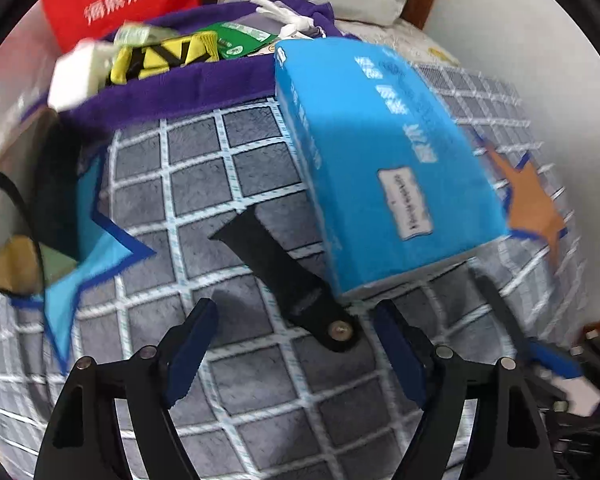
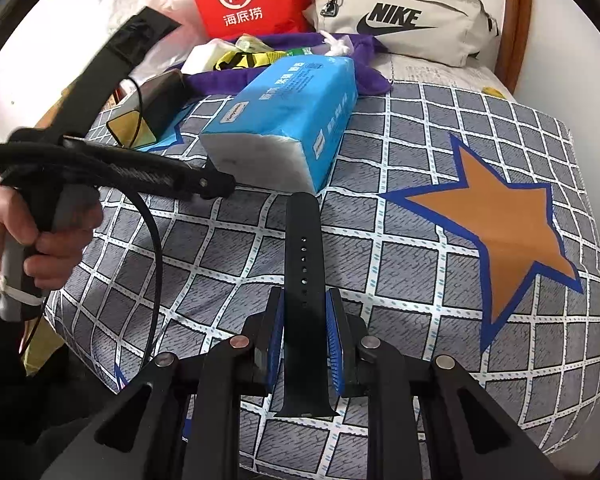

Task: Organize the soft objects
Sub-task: 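Lift the black watch strap up off the sheet with the right tool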

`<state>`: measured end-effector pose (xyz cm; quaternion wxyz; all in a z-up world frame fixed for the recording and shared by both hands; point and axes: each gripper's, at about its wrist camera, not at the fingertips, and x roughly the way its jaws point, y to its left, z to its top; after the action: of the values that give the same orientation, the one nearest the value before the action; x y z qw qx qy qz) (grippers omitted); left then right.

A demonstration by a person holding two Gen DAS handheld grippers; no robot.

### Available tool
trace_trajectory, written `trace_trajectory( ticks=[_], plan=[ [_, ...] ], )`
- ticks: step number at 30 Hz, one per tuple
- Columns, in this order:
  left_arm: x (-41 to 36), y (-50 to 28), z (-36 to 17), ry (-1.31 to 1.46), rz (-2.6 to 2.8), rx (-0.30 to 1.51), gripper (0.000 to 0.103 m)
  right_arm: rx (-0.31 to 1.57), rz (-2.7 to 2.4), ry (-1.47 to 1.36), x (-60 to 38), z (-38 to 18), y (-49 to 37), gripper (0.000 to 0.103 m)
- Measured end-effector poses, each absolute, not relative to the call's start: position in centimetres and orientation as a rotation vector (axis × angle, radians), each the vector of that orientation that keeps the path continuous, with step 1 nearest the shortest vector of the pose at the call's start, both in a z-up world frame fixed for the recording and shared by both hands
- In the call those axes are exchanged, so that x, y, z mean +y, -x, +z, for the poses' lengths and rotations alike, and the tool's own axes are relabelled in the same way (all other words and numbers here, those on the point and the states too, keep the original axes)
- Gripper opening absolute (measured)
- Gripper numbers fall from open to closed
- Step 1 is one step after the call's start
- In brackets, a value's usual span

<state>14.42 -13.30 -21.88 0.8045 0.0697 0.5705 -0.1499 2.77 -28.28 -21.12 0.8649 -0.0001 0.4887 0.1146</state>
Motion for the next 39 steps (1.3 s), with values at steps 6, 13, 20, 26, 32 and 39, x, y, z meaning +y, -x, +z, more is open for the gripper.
trace_trajectory(
  ticks=[6,13,20,26,32,39],
  plan=[
    [-10.9,-14.0,-21.9,-0.195,-0.286,1.205,0.081,1.018,0.267,0.003,-27.9,-21.1,-2.6,0.02],
    [-7.9,-14.1,-21.4,-0.144,-0.252,1.189,0.069,1.015,0.29,-0.008,-27.7,-21.1,-2.5,0.02],
    [-10.6,-15.5,-21.6,-0.169,-0.301,1.139,0.025,1.02,0.293,-0.005,-27.6,-21.1,-2.4,0.02],
    [-9.8,-15.3,-21.4,-0.135,-0.383,1.147,0.025,1.017,0.304,-0.001,-27.3,-21.1,-2.6,0.02],
    [-8.8,-14.3,-21.5,-0.103,-0.392,1.176,0.035,1.02,0.315,-0.005,-27.1,-21.1,-2.7,0.02],
    [-10.6,-15.1,-21.8,-0.139,-0.366,1.159,0.039,1.028,0.305,-0.007,-27.1,-21.2,-2.8,0.02]
  ],
)
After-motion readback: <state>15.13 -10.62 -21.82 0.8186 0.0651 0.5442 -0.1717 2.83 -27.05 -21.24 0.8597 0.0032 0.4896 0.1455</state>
